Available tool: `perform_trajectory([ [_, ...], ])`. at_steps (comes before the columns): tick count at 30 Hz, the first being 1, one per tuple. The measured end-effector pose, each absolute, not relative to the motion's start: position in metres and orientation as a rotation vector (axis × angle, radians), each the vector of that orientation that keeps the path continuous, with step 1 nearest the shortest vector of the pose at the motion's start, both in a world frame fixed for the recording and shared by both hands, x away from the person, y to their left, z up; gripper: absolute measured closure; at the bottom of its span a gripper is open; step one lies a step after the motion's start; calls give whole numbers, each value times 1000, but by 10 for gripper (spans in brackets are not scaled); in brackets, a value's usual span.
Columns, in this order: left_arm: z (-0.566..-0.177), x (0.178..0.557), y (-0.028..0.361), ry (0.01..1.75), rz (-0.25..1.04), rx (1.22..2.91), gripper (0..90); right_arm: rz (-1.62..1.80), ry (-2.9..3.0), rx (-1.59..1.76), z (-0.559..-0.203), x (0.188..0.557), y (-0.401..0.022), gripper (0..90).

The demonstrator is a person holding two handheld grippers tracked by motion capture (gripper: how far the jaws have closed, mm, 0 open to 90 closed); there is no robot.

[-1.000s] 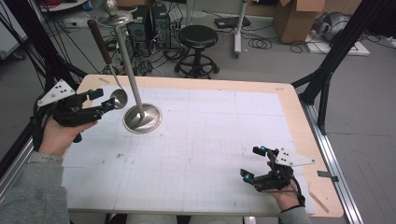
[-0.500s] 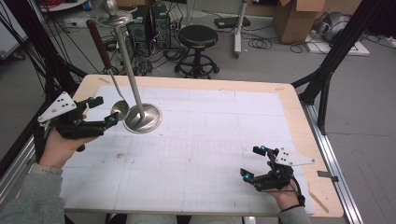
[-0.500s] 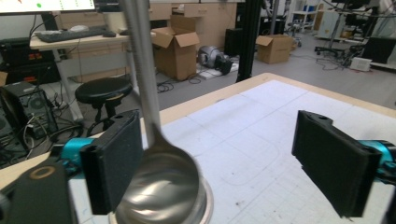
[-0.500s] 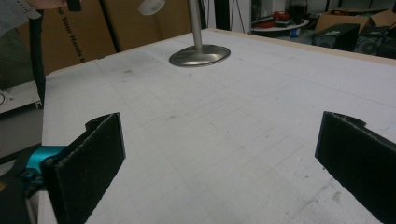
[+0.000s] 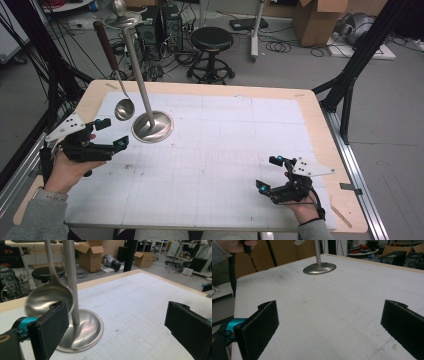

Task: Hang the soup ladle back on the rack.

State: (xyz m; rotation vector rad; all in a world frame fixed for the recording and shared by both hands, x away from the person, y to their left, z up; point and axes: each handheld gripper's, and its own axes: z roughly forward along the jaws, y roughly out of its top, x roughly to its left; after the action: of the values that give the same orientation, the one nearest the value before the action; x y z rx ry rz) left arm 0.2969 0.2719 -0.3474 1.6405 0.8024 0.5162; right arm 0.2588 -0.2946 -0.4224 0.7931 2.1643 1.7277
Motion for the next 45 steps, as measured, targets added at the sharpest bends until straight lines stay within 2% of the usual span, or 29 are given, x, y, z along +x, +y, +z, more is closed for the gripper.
perform_trajectory([
  [6,-359,289,268,801,541,1624,61,1733,2159,783,-422,261,-294,3],
  [12,-369,280,269,761,503,1609,61,1742,2153,781,-421,261,-294,3],
  [18,-382,269,272,703,572,1623,61,1740,2151,772,-421,261,-294,3],
  [33,-405,256,289,701,501,1590,61,1733,2088,780,-417,259,-298,3],
  [40,-407,247,289,690,477,1588,61,1735,2043,789,-415,258,-301,3],
  [45,-406,239,285,712,415,1543,61,1725,1994,785,-412,256,-304,3],
])
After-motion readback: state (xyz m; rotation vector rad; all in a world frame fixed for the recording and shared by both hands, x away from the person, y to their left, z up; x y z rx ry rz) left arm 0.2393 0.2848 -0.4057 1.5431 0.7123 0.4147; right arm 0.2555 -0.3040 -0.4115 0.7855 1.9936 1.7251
